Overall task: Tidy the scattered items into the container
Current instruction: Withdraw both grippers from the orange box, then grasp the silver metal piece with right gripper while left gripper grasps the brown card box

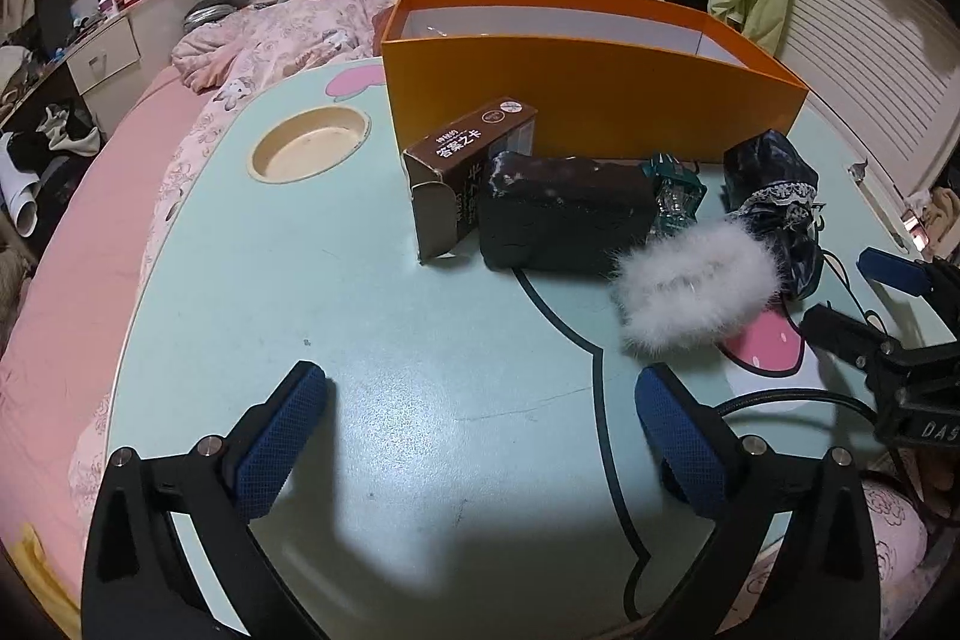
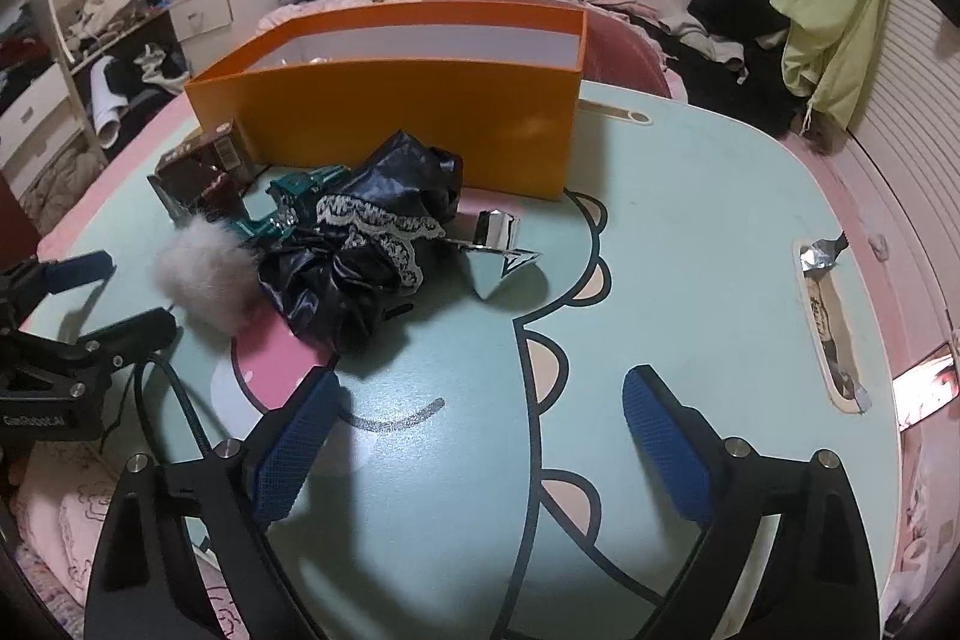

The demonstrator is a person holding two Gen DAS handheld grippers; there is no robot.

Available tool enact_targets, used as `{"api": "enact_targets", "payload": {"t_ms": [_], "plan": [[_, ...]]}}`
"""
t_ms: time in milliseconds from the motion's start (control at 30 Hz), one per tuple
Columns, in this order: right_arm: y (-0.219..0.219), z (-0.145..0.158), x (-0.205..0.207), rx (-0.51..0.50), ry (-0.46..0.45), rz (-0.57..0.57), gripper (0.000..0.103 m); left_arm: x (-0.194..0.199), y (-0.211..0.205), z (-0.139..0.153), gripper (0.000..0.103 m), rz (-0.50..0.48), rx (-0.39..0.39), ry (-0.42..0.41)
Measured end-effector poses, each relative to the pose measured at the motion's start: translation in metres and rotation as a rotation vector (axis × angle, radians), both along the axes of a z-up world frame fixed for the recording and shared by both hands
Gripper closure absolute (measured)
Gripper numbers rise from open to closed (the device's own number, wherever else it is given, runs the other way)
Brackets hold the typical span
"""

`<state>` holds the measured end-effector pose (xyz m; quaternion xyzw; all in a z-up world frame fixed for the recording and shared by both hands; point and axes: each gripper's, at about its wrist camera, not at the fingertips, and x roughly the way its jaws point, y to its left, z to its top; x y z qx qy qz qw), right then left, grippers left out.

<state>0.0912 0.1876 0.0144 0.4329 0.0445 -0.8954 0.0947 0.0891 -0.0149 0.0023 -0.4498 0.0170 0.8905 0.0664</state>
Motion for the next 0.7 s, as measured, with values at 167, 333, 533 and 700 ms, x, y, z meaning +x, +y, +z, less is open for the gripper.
{"api": "enact_targets", "payload": {"t_ms": [167,333,533,700], "plan": [[0.018,0.022,-0.008,-0.080,0.043,-0.069,0.035,0.000,-0.001,0.000,0.000,-0.001,0.000,-0.001],[0.020,0.031,-0.033,-0.054,0.055,-0.067,0.044,0.000,-0.001,0.000,0.000,-0.002,0.000,-0.001],[0.008,0.014,-0.056,-0.061,0.001,-0.027,0.049,0.000,-0.002,0.000,0.000,-0.003,-0.001,-0.002],[-0.002,0.012,-0.062,-0.024,0.021,0.035,0.074,-0.001,-0.005,0.004,0.000,-0.013,0.036,-0.007]]}}
